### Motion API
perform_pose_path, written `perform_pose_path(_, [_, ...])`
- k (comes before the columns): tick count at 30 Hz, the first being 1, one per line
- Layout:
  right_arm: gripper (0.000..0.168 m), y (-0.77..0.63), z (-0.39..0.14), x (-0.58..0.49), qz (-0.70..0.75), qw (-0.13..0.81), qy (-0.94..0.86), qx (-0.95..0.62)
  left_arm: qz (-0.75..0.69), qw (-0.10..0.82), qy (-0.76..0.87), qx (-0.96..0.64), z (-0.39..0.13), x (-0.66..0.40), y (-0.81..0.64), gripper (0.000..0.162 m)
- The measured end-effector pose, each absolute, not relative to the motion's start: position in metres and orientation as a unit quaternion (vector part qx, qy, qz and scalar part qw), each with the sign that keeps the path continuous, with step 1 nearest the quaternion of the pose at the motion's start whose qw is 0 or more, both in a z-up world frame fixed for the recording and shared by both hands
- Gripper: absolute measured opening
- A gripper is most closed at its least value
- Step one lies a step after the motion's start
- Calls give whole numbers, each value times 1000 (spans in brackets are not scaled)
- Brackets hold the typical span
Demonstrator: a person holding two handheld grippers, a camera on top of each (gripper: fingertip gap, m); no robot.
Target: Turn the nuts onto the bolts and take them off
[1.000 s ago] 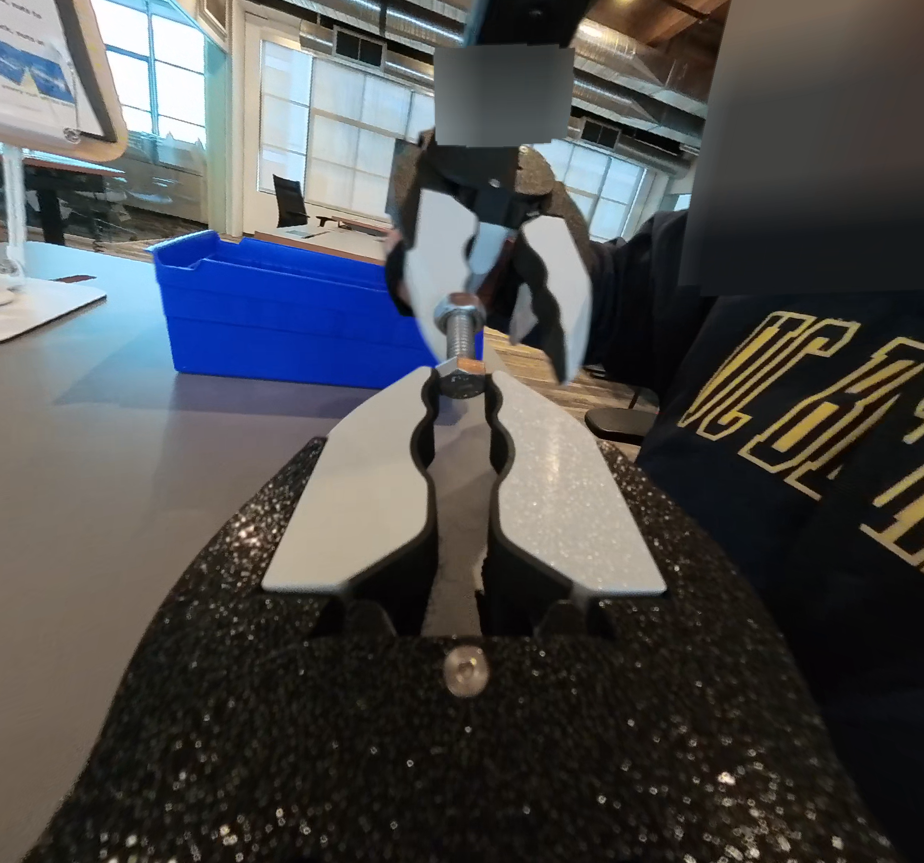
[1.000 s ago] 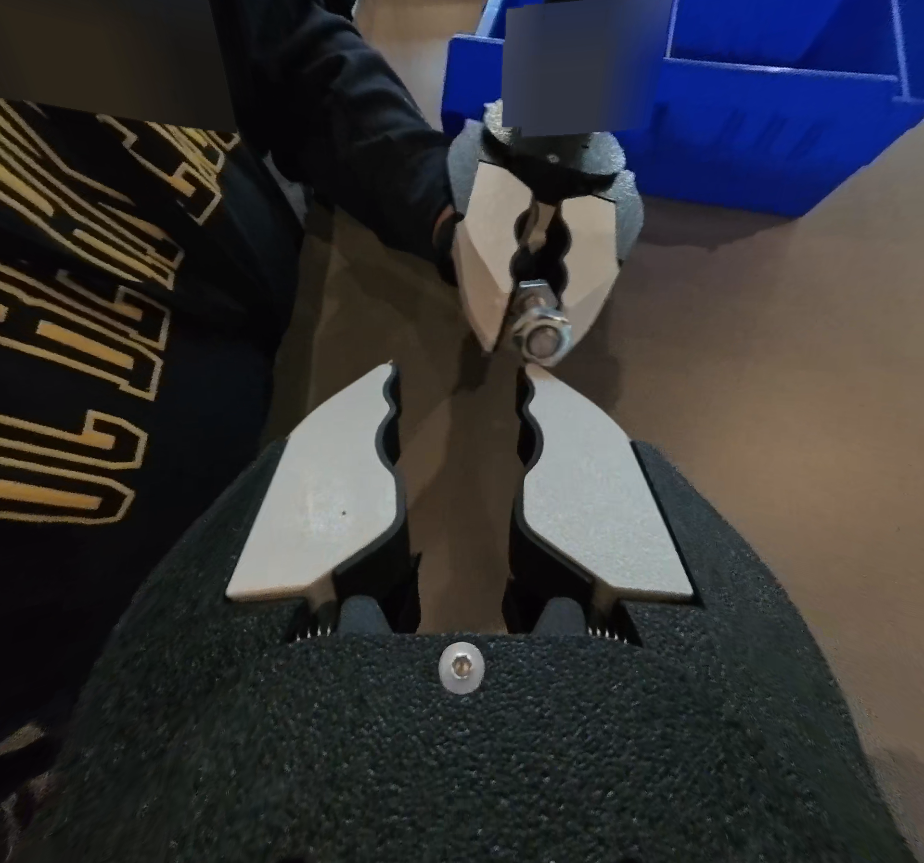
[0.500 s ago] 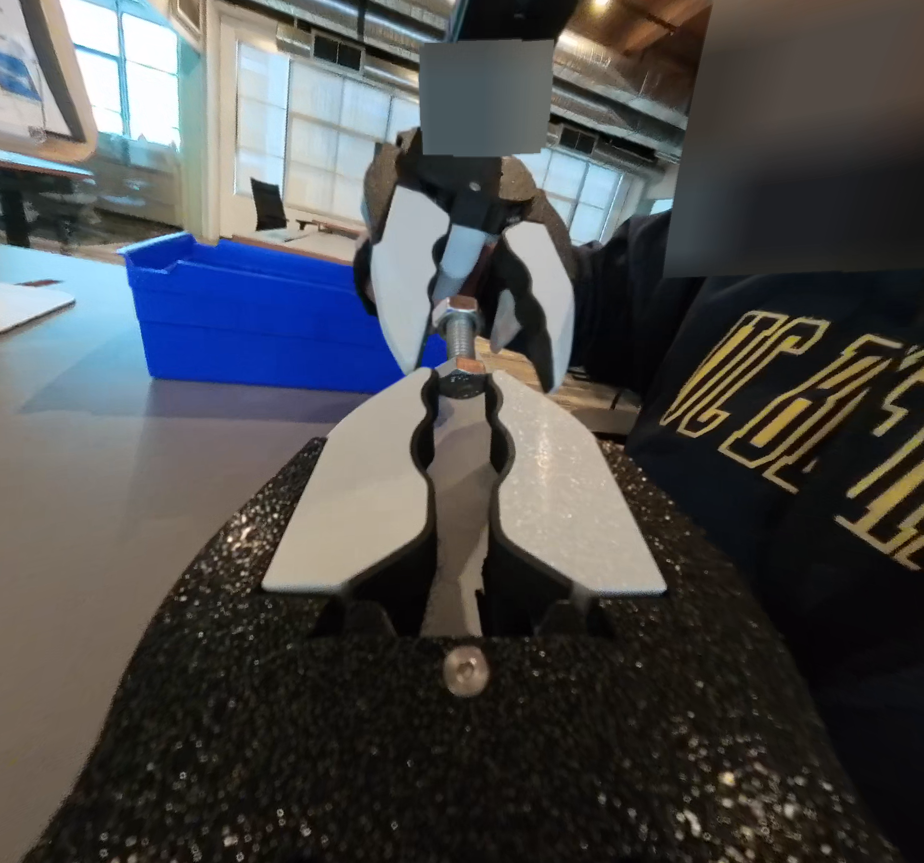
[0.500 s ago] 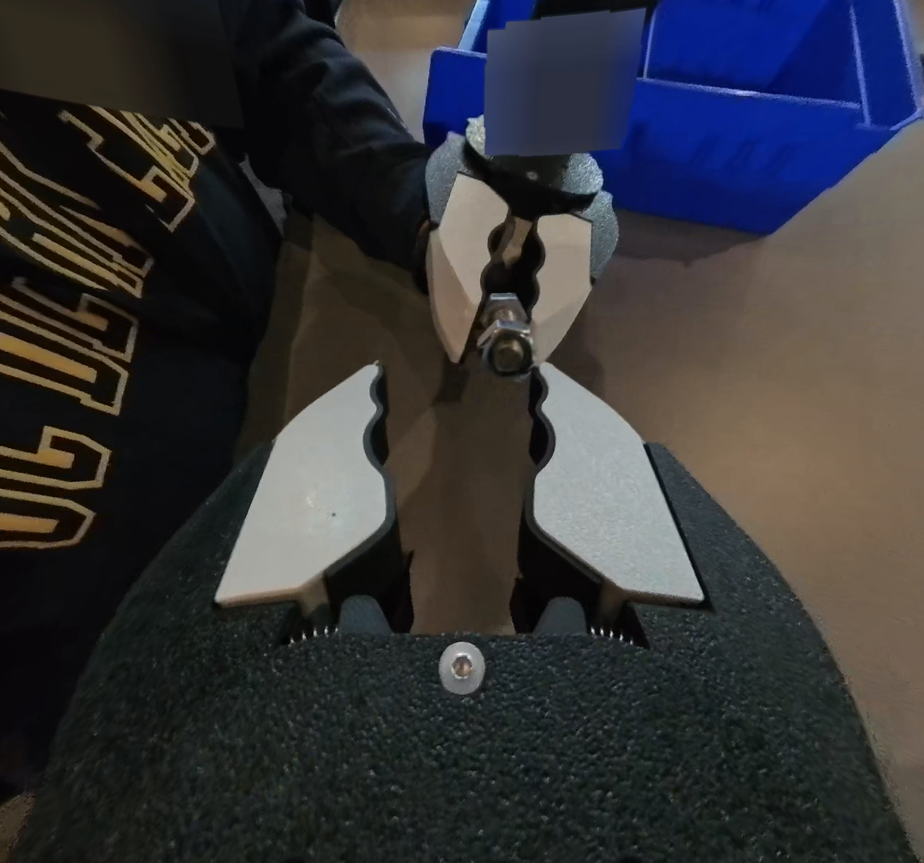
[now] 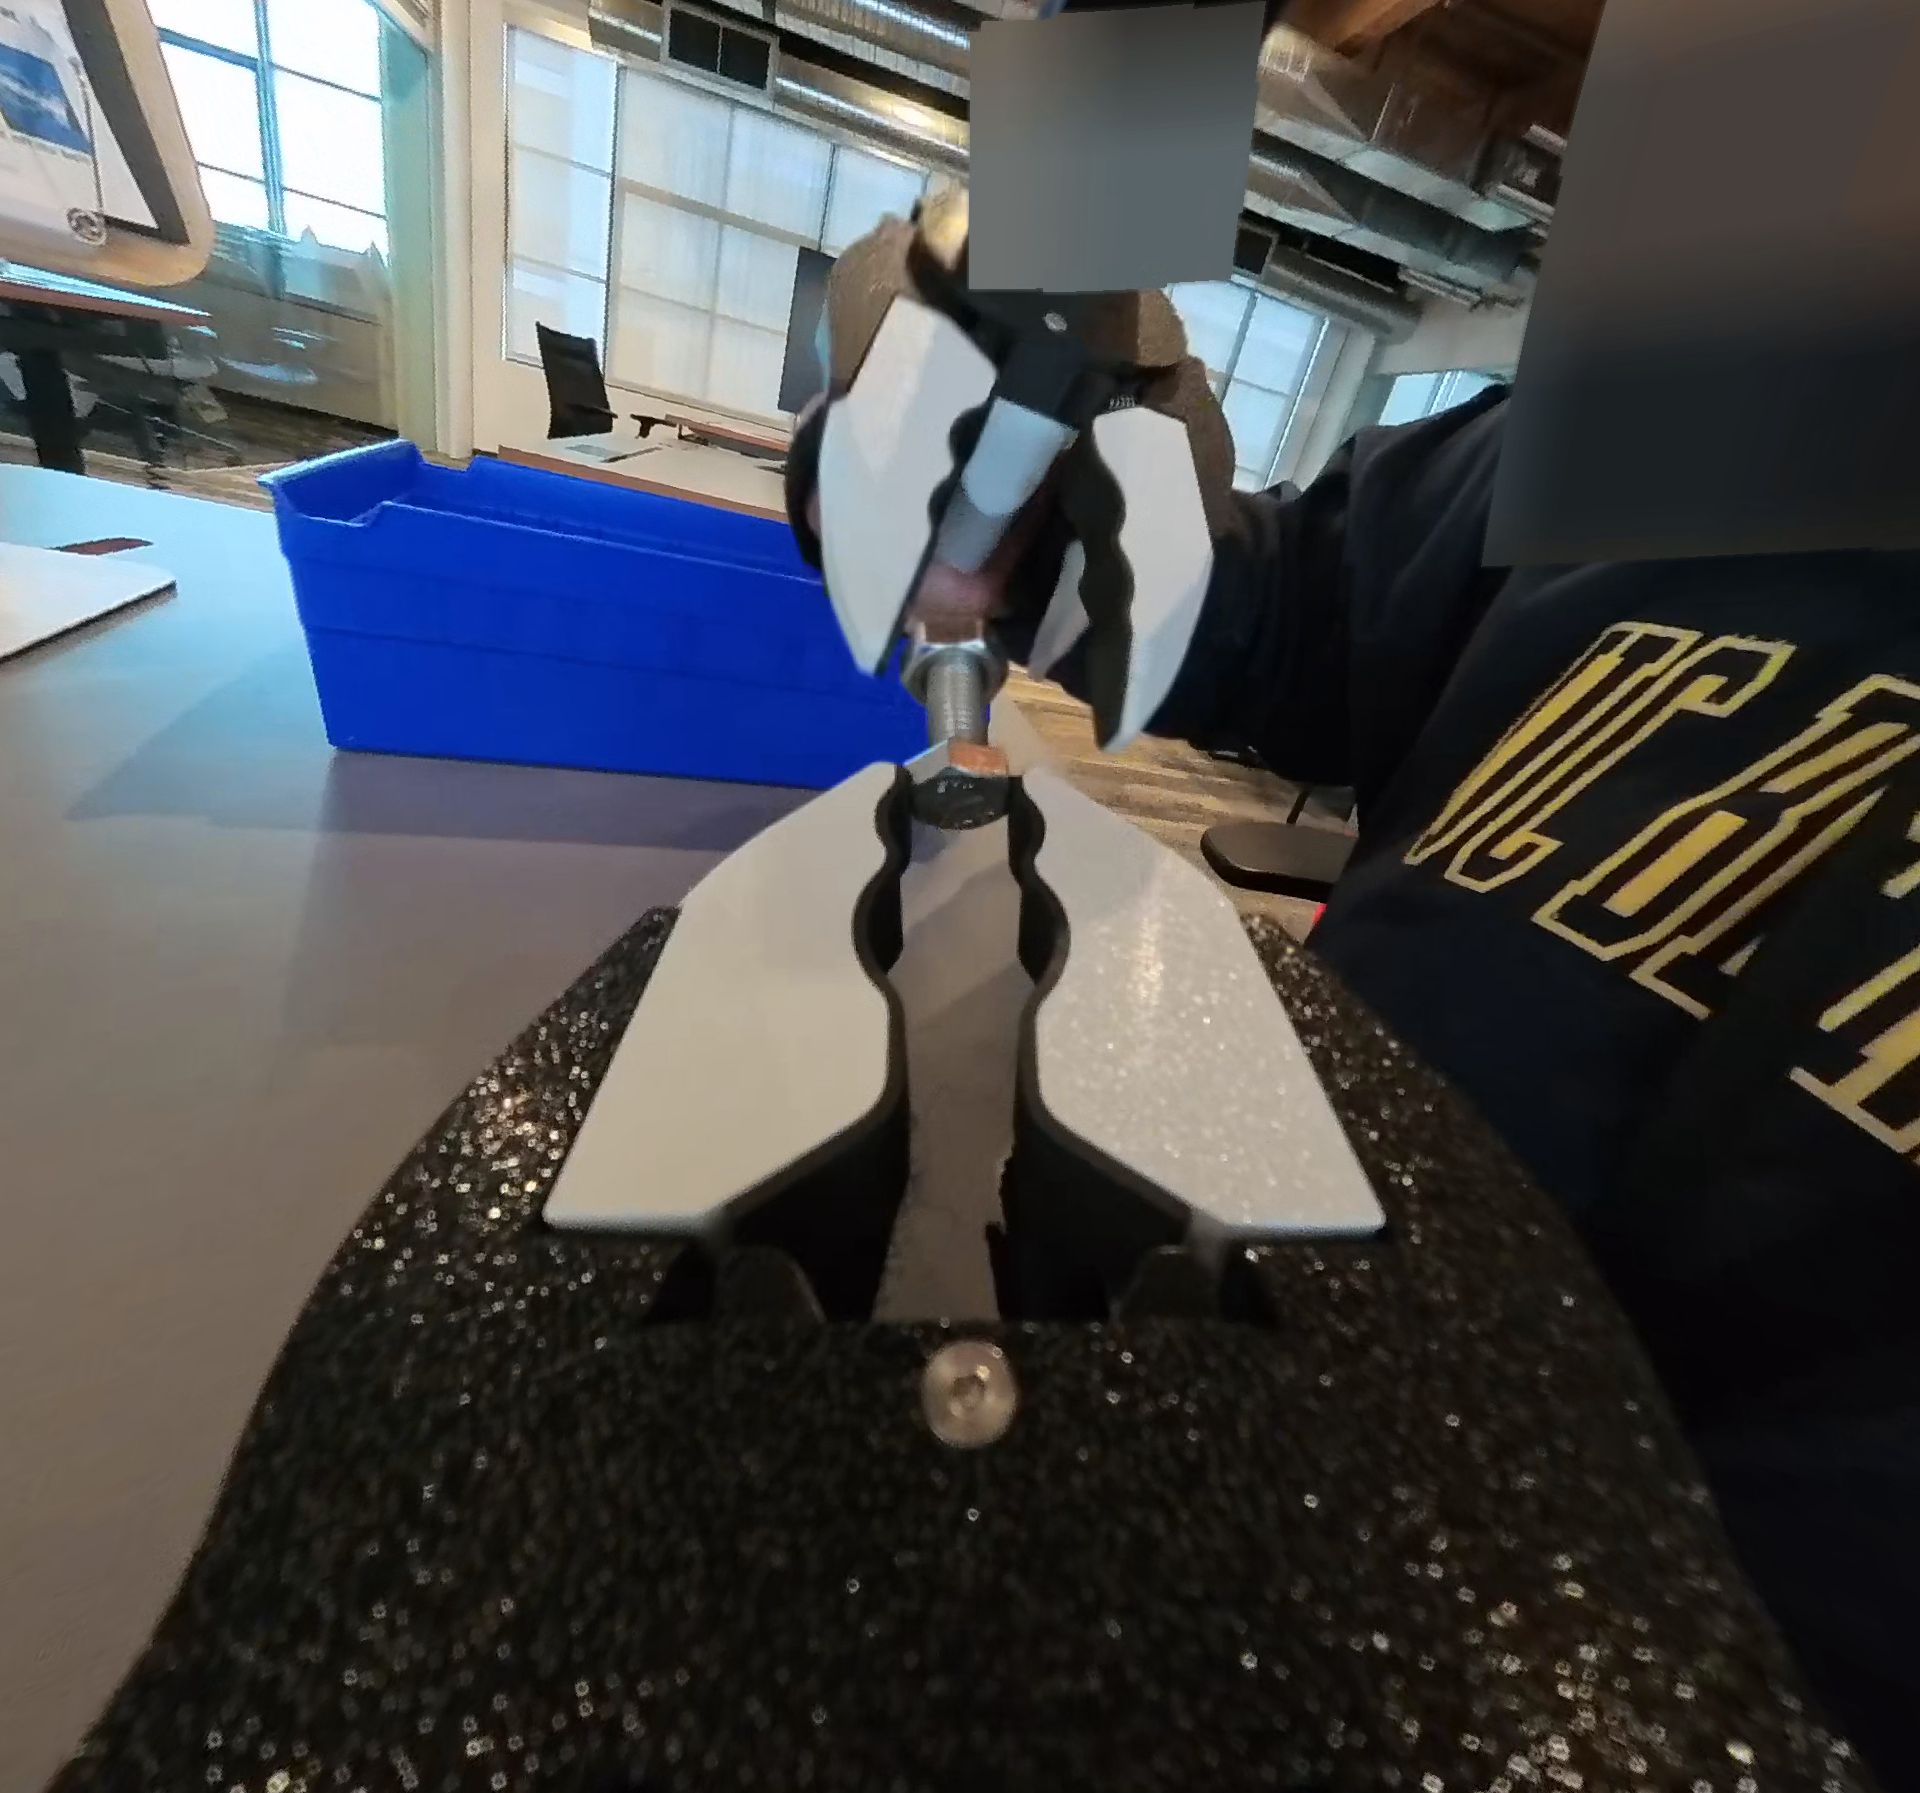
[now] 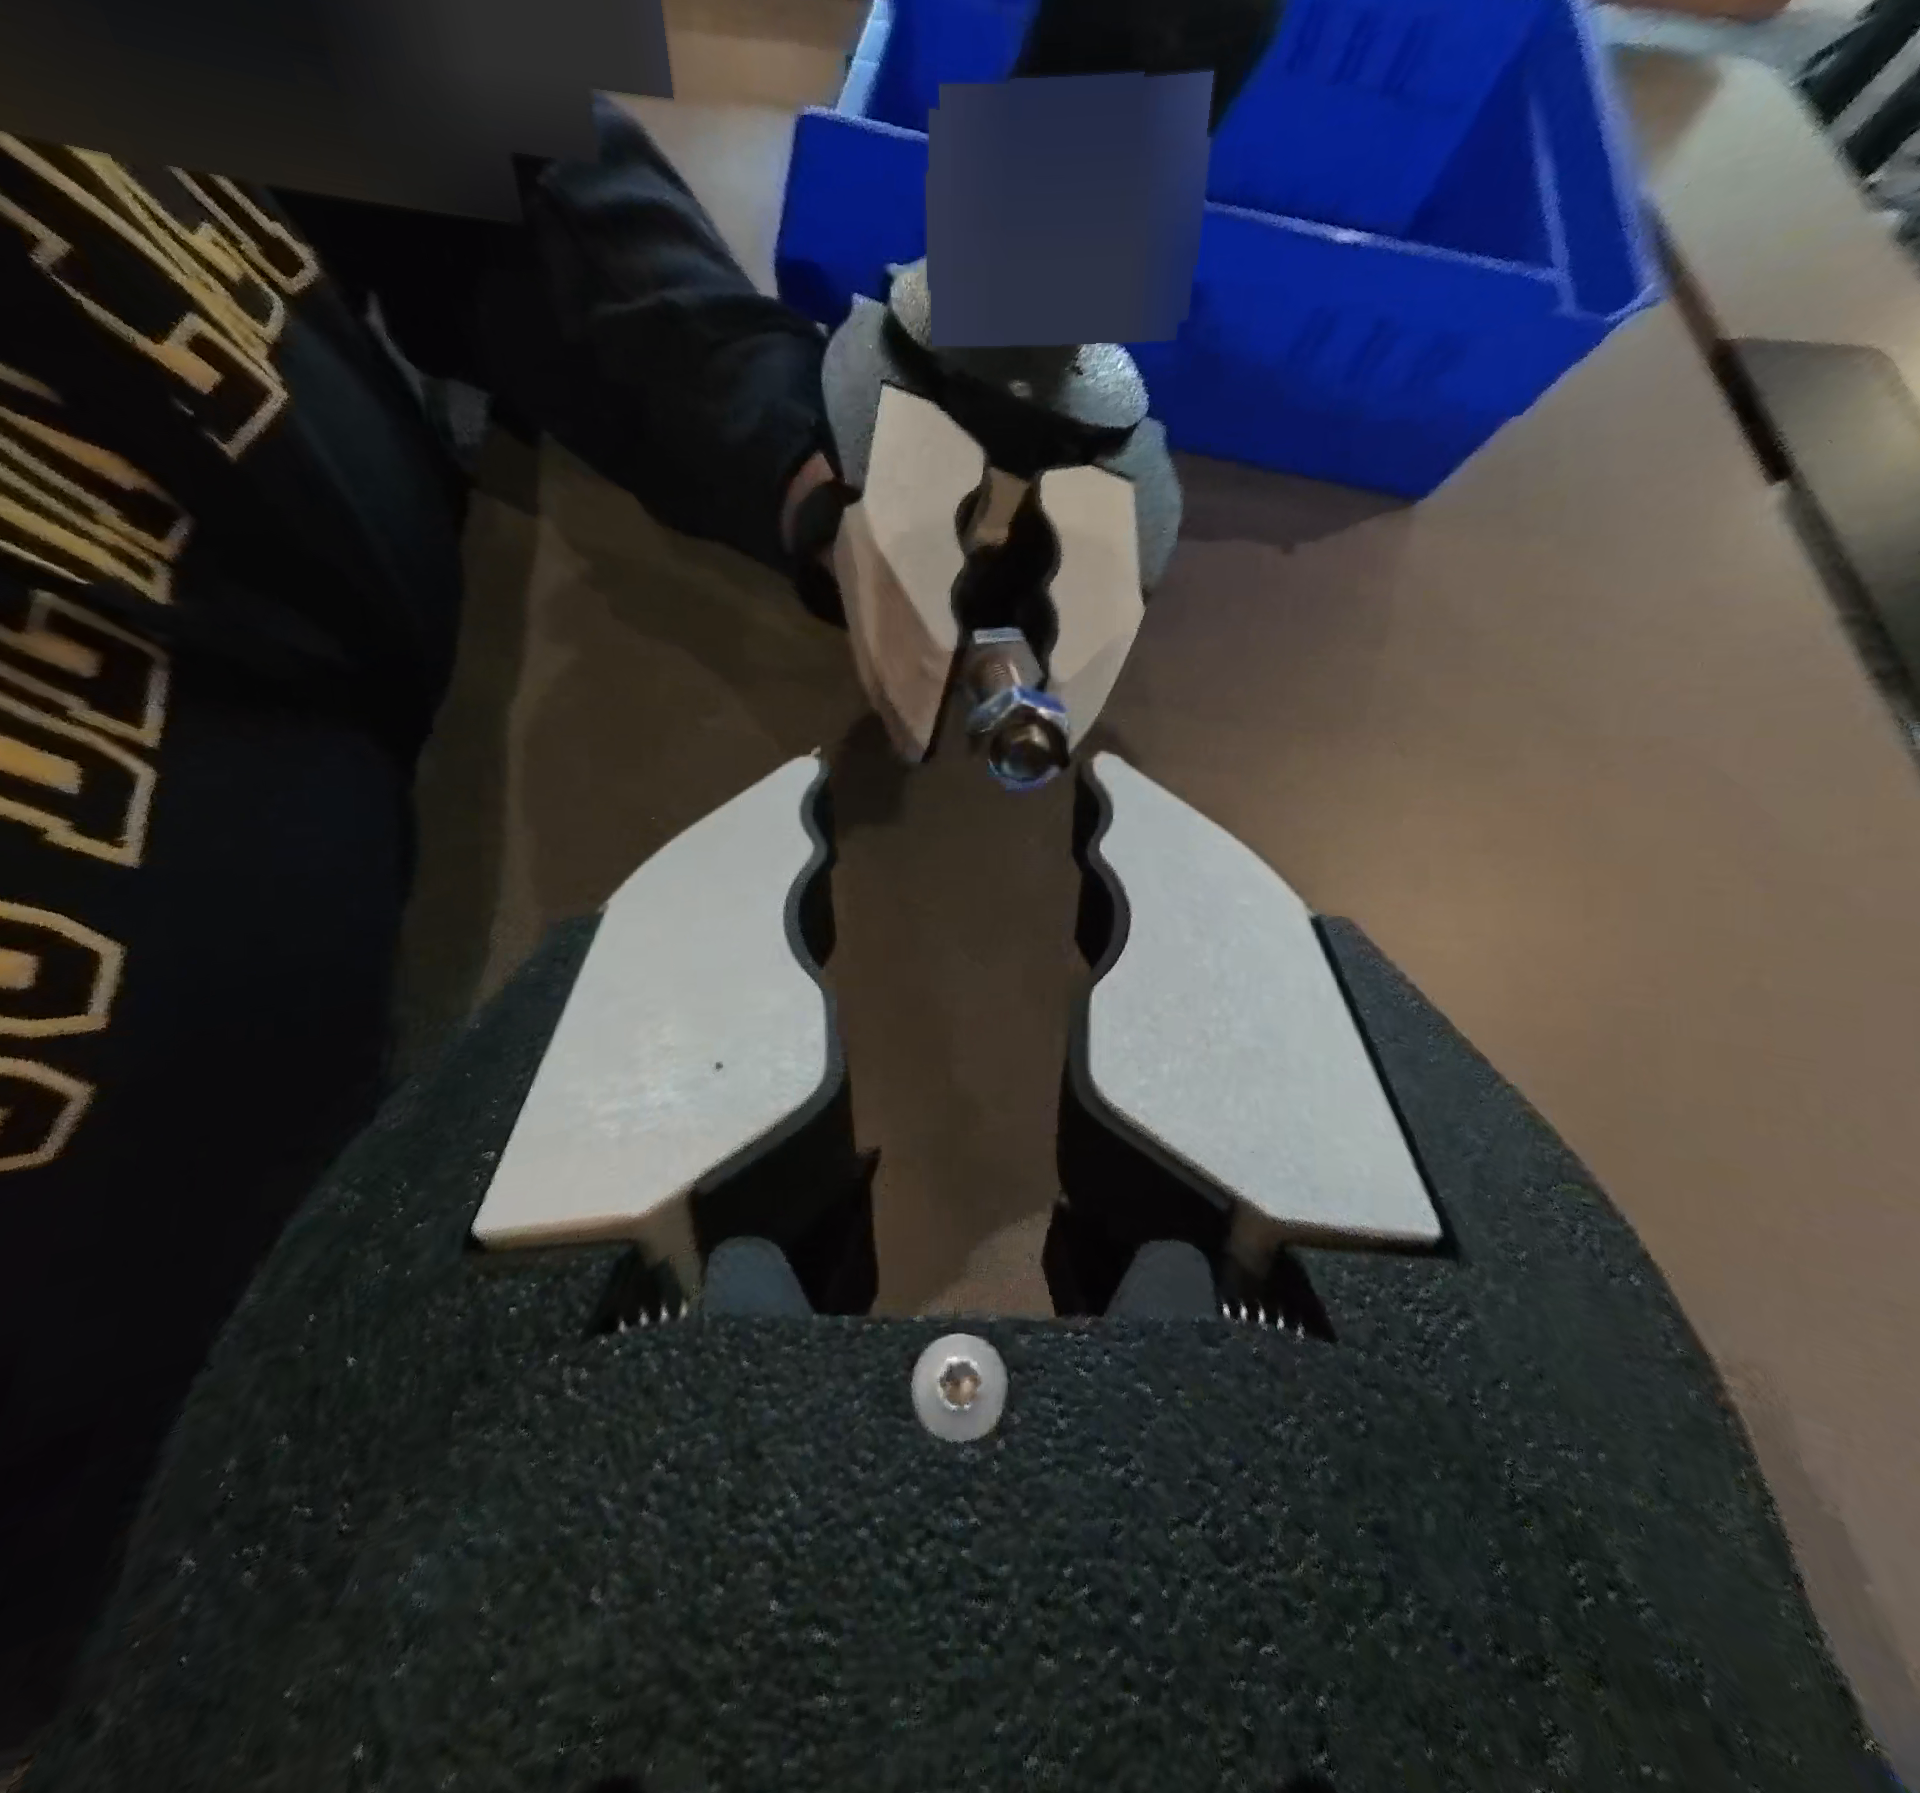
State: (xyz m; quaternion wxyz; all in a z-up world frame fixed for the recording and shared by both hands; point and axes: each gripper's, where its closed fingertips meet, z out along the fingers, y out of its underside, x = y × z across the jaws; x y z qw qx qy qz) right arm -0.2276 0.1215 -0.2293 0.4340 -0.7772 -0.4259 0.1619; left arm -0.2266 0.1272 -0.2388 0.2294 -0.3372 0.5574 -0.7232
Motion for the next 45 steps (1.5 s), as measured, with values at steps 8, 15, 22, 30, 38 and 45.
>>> perform_pose_path(8, [42, 110, -213, -243, 149, 470, -497, -714, -725, 223, 558, -338, -239, -226, 127, 17])
perform_pose_path(15, [50, 121, -231, -234, 150, 426, -478, -753, -728, 222, 559, -329, -238, -230, 126, 17])
perform_pose_path(22, [37, 101, -236, -240, 221, 388, -483, -753, -730, 222, 552, -337, -239, -227, 129, 17])
perform_pose_path(30, [55, 116, -226, -242, 186, 433, -480, -740, -723, 222, 565, -331, -241, -228, 124, 17])
perform_pose_path(38, [55, 109, -242, -233, 195, 392, -467, -768, -725, 224, 562, -329, -239, -228, 125, 17])
perform_pose_path(45, [50, 98, -230, -249, 239, 410, -477, -740, -729, 219, 553, -339, -240, -226, 128, 17])
